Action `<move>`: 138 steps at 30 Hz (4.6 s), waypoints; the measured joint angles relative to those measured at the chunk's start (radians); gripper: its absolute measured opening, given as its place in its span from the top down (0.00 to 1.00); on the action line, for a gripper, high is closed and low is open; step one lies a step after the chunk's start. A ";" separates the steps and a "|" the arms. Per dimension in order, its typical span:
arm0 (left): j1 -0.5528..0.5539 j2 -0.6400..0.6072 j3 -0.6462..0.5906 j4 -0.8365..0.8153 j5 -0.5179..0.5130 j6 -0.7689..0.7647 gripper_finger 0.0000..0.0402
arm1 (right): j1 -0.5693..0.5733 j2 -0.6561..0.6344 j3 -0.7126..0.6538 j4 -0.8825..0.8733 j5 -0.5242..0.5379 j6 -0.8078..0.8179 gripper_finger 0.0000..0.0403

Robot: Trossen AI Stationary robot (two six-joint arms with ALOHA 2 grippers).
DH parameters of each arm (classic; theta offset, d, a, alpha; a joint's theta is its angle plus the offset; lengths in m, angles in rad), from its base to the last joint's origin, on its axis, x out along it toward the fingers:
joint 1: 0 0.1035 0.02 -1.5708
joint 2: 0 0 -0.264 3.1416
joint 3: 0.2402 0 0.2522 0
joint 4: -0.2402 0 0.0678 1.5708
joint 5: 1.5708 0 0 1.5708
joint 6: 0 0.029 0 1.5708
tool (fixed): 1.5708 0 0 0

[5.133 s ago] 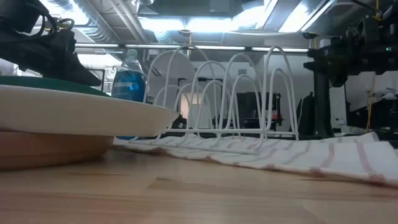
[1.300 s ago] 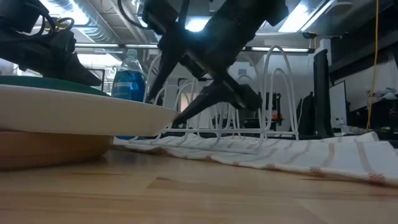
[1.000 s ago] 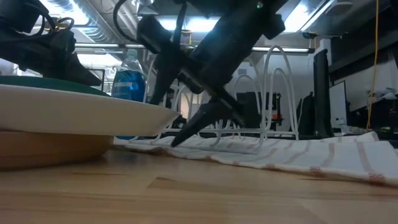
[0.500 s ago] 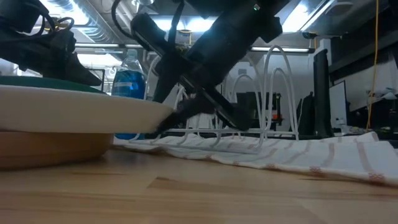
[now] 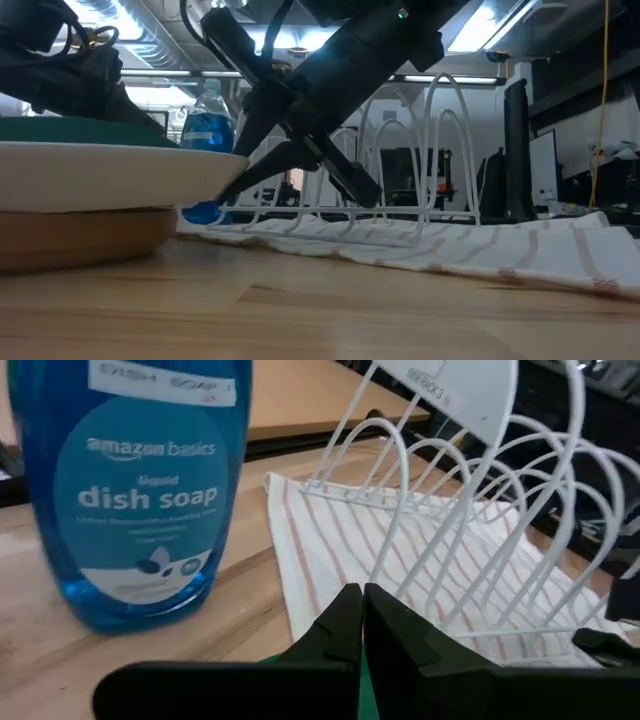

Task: Sort dishes
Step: Put the white plate into the white dish rack

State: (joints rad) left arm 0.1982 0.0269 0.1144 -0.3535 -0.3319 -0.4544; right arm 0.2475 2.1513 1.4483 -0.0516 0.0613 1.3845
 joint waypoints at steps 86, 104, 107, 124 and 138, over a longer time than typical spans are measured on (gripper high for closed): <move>-0.159 0.000 0.003 0.824 0.485 0.503 0.58 | -0.031 -0.073 0.766 -0.679 0.801 -1.791 0.96; -0.158 0.000 0.003 1.133 0.595 -0.180 0.58 | 0.005 -0.073 0.766 -0.545 0.813 -2.050 0.96; -0.158 -0.001 0.003 1.168 0.627 -0.294 0.58 | 0.026 -0.073 0.766 -0.502 0.849 -2.147 0.96; -0.159 0.000 0.003 0.783 0.701 -0.584 0.58 | 0.047 -0.073 0.766 -0.349 1.002 -2.617 0.97; -0.158 0.000 0.003 0.703 0.485 -0.739 0.58 | 0.047 -0.073 0.766 -0.283 1.006 -2.870 0.97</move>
State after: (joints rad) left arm 0.0399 0.0271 0.1177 0.3493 0.1527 -1.1937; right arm 0.2943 2.0785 2.2143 -0.3345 1.0668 -1.4853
